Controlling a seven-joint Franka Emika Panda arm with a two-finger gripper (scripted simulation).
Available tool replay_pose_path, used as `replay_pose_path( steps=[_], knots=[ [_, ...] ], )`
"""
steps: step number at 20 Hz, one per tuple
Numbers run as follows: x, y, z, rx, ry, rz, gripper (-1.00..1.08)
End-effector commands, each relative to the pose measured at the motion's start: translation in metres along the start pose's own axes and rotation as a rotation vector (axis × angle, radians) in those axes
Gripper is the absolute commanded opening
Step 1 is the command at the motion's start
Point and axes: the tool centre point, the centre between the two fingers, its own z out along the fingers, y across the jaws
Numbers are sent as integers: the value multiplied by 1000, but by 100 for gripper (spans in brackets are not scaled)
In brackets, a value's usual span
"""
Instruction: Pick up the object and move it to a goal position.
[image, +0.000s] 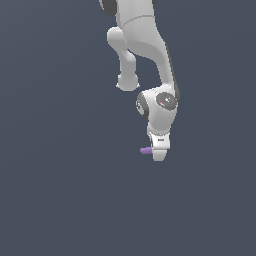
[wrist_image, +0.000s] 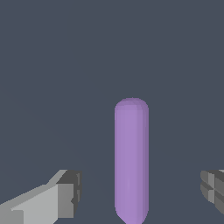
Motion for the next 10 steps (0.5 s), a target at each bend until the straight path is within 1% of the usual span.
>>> replay_pose_path(
  steps=[1,6,10],
  knots=[
    [0,-1,11,1,0,-1,100],
    [0,-1,33,1,0,-4,100],
    [0,-1,40,1,0,-4,100]
  ],
)
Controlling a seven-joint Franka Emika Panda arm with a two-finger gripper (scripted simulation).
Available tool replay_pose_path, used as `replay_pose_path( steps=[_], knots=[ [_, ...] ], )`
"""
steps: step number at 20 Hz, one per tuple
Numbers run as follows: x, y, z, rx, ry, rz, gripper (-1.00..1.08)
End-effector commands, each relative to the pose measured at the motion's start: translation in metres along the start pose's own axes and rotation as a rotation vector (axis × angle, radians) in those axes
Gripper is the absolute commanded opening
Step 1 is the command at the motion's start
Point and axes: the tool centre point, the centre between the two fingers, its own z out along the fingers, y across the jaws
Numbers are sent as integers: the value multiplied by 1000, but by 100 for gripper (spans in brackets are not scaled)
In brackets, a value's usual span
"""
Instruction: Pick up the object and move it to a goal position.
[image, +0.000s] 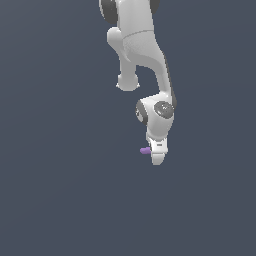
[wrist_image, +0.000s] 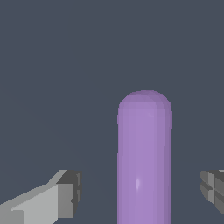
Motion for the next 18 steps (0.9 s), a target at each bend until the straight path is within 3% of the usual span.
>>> replay_pose_path(
  steps=[1,2,18],
  knots=[
    [0,1,2,-1,0,0,100],
    [0,1,2,-1,0,0,-100],
    [1,-2,-6,-2,0,0,-100]
  ],
)
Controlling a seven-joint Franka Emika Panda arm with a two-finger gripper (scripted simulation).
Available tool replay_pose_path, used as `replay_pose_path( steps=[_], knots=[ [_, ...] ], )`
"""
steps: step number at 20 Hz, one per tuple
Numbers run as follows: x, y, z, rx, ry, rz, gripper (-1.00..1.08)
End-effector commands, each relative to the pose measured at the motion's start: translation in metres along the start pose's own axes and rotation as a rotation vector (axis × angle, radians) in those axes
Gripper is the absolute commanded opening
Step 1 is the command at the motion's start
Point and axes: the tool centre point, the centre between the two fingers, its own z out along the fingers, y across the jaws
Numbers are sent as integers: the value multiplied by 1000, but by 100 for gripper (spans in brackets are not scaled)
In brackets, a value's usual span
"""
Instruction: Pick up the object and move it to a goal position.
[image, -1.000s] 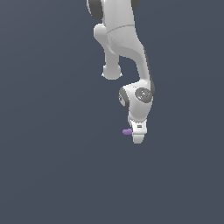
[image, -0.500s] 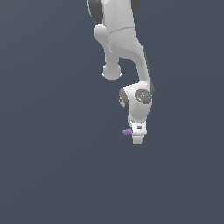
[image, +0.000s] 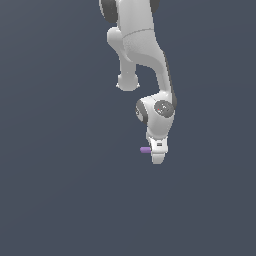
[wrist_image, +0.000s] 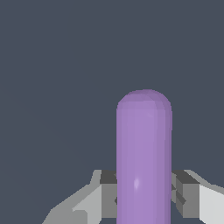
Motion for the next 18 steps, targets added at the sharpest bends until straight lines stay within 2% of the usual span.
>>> replay_pose_path(
  steps=[1,9,18],
  knots=[
    [1,-2,-6,-1,0,0,-100],
    [5,-14,-47,-1,-2,-1,-100],
    [14,-38,-125,0,-4,-3,-100]
  ],
)
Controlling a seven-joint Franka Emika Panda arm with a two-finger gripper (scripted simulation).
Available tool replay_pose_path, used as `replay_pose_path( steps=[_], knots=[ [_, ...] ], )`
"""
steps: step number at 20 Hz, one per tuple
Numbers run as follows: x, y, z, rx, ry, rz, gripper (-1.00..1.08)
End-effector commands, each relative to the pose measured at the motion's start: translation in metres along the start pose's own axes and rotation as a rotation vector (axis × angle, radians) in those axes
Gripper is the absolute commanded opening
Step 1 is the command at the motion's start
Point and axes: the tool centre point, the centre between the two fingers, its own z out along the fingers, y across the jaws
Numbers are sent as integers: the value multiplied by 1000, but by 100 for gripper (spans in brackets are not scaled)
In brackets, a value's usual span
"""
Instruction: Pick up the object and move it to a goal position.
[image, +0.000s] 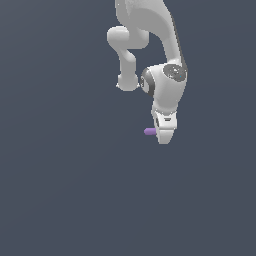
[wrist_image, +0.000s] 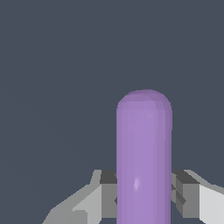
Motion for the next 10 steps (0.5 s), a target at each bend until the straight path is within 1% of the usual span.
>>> replay_pose_path(
  steps=[1,10],
  knots=[
    [3,-8,-24,0,-1,-1,-100],
    [14,-34,-115,1,2,-2,-100]
  ],
)
